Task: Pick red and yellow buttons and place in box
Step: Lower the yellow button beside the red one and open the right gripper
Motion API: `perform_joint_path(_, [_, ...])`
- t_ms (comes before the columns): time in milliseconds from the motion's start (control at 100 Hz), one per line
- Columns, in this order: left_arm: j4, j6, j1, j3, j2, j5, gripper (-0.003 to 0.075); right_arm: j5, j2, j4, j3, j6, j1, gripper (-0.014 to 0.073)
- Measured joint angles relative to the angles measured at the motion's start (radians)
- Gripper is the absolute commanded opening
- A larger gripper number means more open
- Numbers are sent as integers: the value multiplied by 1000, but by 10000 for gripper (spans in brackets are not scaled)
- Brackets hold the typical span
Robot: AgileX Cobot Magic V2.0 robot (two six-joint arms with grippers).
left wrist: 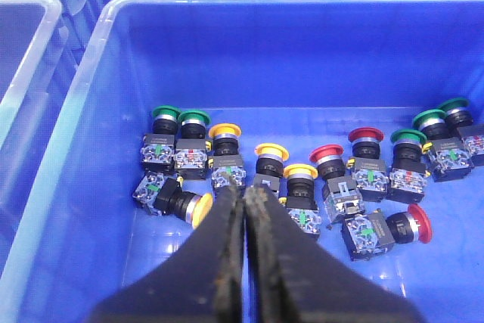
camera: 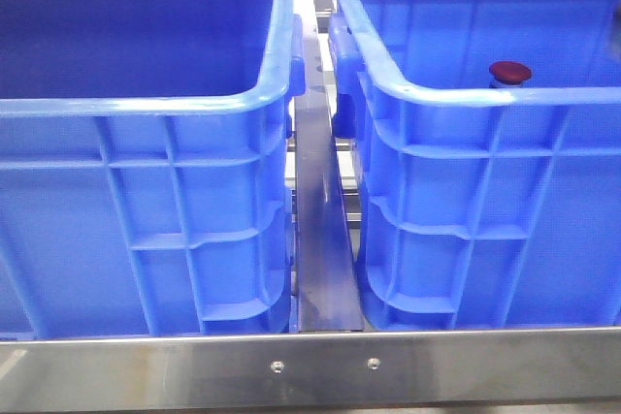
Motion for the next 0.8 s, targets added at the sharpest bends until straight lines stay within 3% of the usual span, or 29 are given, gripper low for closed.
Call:
perform_joint_path(390, [0,0,0,0,0,0,-19,-2,233,6,-149,-24,-3,215])
perform_joint_path(800, [0,0,0,0,0,0,-19,66,310,6,-190,-24,-74,215])
